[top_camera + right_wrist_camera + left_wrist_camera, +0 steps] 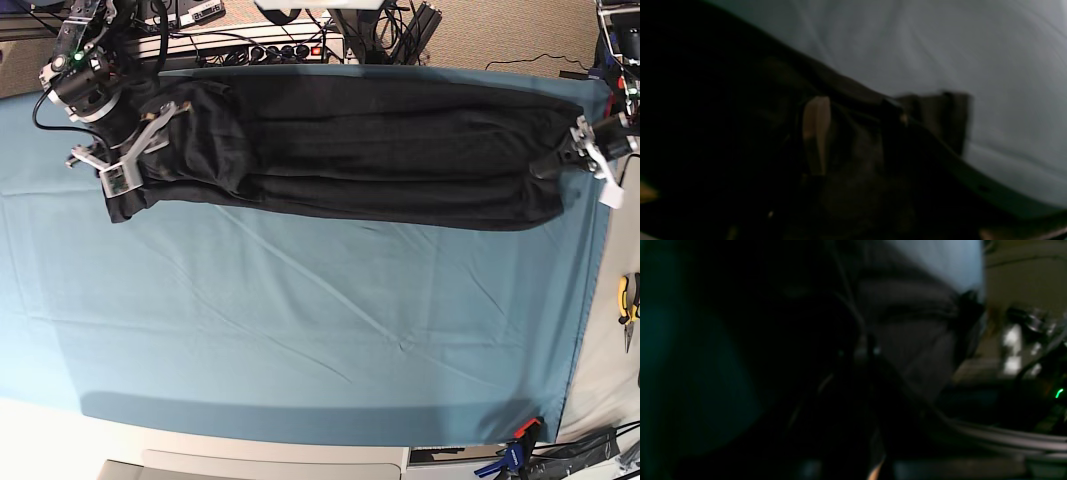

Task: Fold the T-shirt properly
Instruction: 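Push the collar end with the left gripper toward the right gripper, then lift the collar end with the left gripper and fold it toward the right gripper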

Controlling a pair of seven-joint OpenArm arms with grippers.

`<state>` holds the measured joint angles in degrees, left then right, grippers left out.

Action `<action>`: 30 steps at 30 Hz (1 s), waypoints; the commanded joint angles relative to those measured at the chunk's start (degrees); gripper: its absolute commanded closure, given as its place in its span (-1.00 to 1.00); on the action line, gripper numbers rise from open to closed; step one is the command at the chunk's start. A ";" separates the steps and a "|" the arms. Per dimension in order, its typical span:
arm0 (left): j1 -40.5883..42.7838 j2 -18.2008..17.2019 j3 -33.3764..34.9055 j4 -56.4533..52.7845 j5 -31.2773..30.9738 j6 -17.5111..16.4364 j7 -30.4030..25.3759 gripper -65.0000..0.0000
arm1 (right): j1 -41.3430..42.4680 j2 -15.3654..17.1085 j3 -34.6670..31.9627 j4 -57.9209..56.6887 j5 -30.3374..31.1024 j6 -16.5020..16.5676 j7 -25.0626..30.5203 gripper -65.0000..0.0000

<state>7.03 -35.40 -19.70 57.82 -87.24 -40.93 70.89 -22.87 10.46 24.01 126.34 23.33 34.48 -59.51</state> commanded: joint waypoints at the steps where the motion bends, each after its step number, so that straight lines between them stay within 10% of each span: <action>1: 2.75 2.38 2.43 0.90 2.24 2.08 6.58 1.00 | 0.20 0.46 0.39 0.94 -0.59 -1.11 1.73 0.21; 13: 5.05 2.40 2.71 21.59 9.81 2.16 2.82 1.00 | 0.20 0.46 0.48 0.94 -12.66 -11.06 2.62 0.21; 30: 4.68 6.43 2.71 27.12 13.55 2.95 1.05 1.00 | 0.20 0.48 0.48 0.94 -14.40 -12.90 2.97 0.21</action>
<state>12.45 -28.03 -16.62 84.05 -72.97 -37.78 72.40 -22.87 10.31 24.25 126.34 9.02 21.87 -57.84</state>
